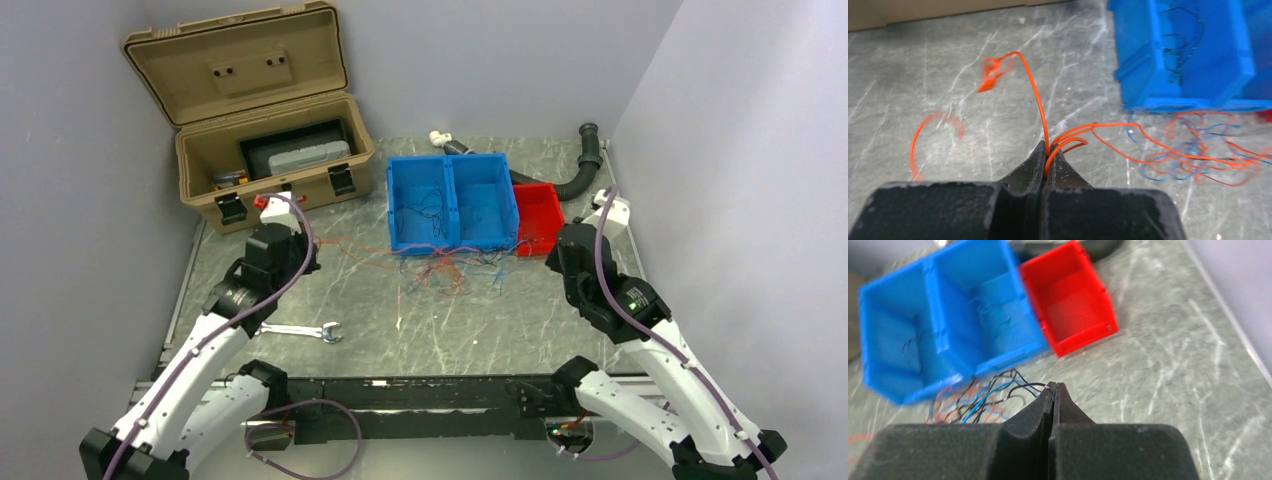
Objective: Untangle the cables
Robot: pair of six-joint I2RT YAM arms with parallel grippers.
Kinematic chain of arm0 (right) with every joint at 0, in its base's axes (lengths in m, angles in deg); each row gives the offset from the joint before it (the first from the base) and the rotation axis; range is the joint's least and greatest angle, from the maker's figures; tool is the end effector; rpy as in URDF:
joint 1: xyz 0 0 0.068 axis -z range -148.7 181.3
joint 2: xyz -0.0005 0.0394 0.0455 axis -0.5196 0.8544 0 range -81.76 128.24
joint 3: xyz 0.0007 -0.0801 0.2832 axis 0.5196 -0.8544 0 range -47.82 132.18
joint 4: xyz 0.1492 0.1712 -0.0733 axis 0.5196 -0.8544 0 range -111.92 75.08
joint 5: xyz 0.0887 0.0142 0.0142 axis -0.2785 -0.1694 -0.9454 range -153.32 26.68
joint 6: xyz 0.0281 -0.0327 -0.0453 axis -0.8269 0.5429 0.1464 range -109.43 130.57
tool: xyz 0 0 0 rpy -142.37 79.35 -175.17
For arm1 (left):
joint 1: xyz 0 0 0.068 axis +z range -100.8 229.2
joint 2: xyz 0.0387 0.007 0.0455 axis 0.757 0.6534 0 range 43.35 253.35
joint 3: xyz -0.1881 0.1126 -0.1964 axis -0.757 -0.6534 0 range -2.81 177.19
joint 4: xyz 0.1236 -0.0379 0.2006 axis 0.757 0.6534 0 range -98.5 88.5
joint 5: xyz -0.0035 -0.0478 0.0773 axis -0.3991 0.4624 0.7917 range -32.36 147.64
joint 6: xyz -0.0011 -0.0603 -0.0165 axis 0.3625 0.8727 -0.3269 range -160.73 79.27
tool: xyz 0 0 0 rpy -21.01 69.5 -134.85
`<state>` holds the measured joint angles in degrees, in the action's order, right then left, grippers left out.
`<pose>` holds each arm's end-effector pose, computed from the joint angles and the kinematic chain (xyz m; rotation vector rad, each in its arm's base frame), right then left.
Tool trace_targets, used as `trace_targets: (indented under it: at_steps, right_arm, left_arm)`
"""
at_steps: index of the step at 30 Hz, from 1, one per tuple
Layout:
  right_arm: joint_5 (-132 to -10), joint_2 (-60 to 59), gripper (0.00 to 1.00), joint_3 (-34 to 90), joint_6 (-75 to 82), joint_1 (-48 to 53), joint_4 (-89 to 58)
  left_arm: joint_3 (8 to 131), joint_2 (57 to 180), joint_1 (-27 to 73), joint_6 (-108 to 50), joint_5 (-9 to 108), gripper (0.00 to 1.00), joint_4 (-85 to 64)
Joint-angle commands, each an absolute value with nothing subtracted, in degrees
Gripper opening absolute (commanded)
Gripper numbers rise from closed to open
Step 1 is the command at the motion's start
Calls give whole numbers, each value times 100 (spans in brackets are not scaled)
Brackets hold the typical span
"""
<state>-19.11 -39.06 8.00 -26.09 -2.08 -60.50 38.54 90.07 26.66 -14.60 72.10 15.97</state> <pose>0.1035 0.0284 0.3580 0.4826 1.9057 -0.0336 0.1461 -0.0478 0.3012 -0.2176 2.0724 -0.2556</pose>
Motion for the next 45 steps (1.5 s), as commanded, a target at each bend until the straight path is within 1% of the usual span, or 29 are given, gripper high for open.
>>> trace_targets:
  at_steps: [1, 2, 3, 4, 5, 6, 9, 10, 11, 13, 17, 22, 27, 33, 36, 38, 40, 41, 43, 44, 45]
  right_arm:
    - [-3900, -3802, 0, 737, -1486, -219, -5594]
    - [-4316, -3792, 0, 652, -1367, -248, -5468]
    - [-4628, -3767, 3, 562, -1308, -275, -5375]
    - [-4831, -3738, 10, 475, -1284, -309, -5323]
    - [-5052, -3703, 22, 410, -1244, -374, -5217]
    - [-5212, -3669, 30, 338, -1212, -441, -5097]
    - [-5701, -3599, 56, 171, -1095, -663, -4650]
    - [-5959, -3556, 61, 125, -1020, -716, -4436]
    - [-6329, -3484, 63, 111, -933, -776, -4140]
    - [-6872, -3287, 64, 53, -689, -941, -3605]
    - [-7477, -2956, 64, -225, -211, -1308, -2303]
    - [-7907, -2376, 64, -261, 264, -1586, -1166]
    - [-8255, -2205, 64, -373, 371, -1672, -219]
    - [-8832, -2023, 58, -314, 469, -1745, 350]
    - [-8842, -1945, 55, -272, 481, -1813, 495]
    - [-8785, -1856, 48, -189, 534, -1856, 438]
    - [-8757, -1772, 38, -89, 548, -1895, 373]
    - [-8746, -1747, 26, -62, 544, -1906, 356]
    - [-8688, -1755, 7, -43, 490, -1917, 320]
    - [-8535, -1789, 0, -52, 437, -1917, 285]
    - [-8267, -1839, 0, -67, 374, -1915, 213]
  left_arm:
    - [4097, 8637, 2694, -1977, 6151, 0, 1167]
    - [4130, 8598, 2689, -2124, 5806, 0, 1063]
    - [4188, 8579, 2690, -2200, 5543, 0, 1033]
    - [4268, 8579, 2689, -2252, 5308, 0, 1023]
    - [4365, 8584, 2690, -2326, 5090, 0, 1014]
    - [4467, 8611, 2688, -2395, 4900, 0, 1018]
    - [4791, 8741, 2691, -2669, 4187, 0, 1080]
    - [4890, 8799, 2691, -2747, 3896, 0, 1106]
    - [4997, 8866, 2692, -2822, 3590, 0, 1131]
    - [5191, 9008, 2692, -2967, 2716, 0, 1176]
    - [5471, 9220, 2685, -3121, 1646, 0, 1253]
    - [5657, 9308, 2662, -3314, 928, 0, 1344]
    - [5822, 9417, 2622, -3464, 783, 0, 1599]
    - [5804, 9501, 2512, -3471, 701, 0, 1640]
    - [5817, 9536, 2458, -3491, 744, 0, 1652]
    - [5821, 9560, 2437, -3493, 762, 0, 1639]
    - [5835, 9593, 2424, -3487, 760, 0, 1636]
    - [5849, 9616, 2410, -3491, 778, 0, 1640]
    - [5845, 9625, 2399, -3509, 910, 0, 1666]
    - [5844, 9619, 2403, -3518, 1070, 0, 1706]
    - [5836, 9612, 2401, -3519, 1357, 0, 1764]
